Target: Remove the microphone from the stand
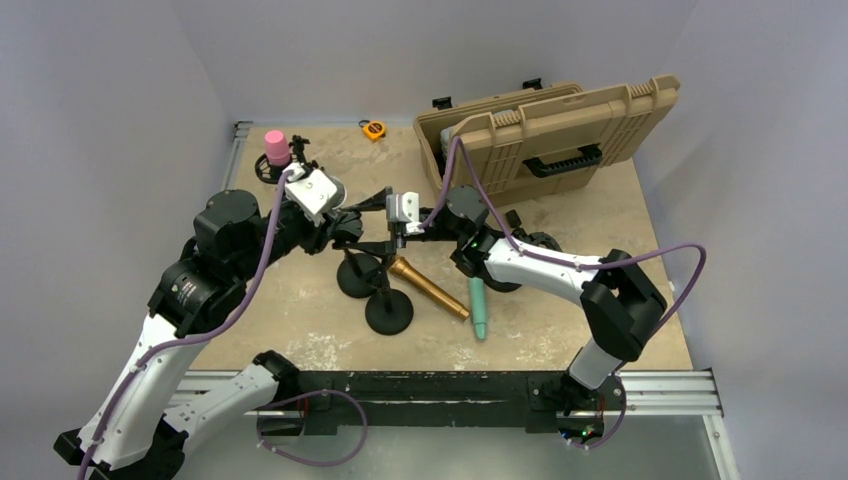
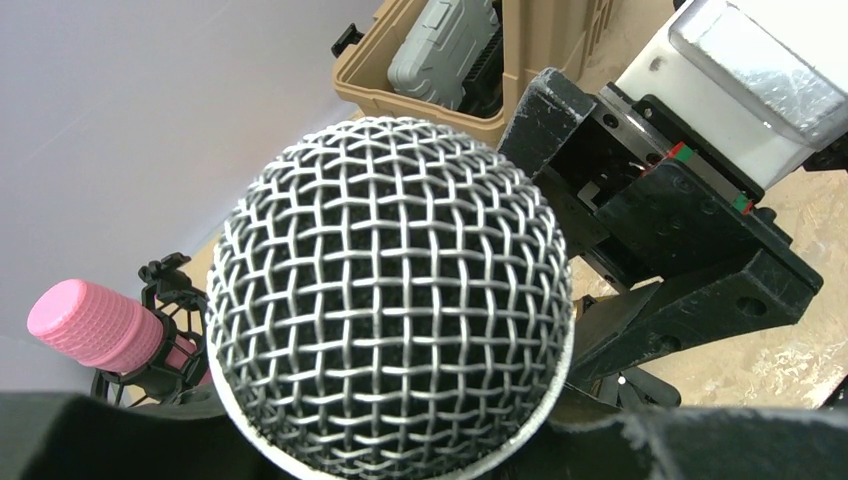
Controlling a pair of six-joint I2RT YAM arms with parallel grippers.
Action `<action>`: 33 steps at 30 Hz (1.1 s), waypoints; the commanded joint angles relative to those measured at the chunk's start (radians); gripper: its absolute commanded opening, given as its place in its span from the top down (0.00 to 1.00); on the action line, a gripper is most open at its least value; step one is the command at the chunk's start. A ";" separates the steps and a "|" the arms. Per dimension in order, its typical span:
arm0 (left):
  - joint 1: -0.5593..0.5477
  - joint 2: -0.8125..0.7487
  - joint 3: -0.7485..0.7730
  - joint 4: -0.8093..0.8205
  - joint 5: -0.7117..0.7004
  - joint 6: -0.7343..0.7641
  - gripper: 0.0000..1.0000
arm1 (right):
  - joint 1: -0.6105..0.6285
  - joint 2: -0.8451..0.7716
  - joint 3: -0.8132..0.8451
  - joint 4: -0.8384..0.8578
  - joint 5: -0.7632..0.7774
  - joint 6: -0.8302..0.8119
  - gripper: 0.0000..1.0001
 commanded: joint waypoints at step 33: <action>-0.005 0.077 0.370 -0.114 0.306 -0.121 1.00 | 0.001 0.041 0.089 -0.039 0.128 -0.017 1.00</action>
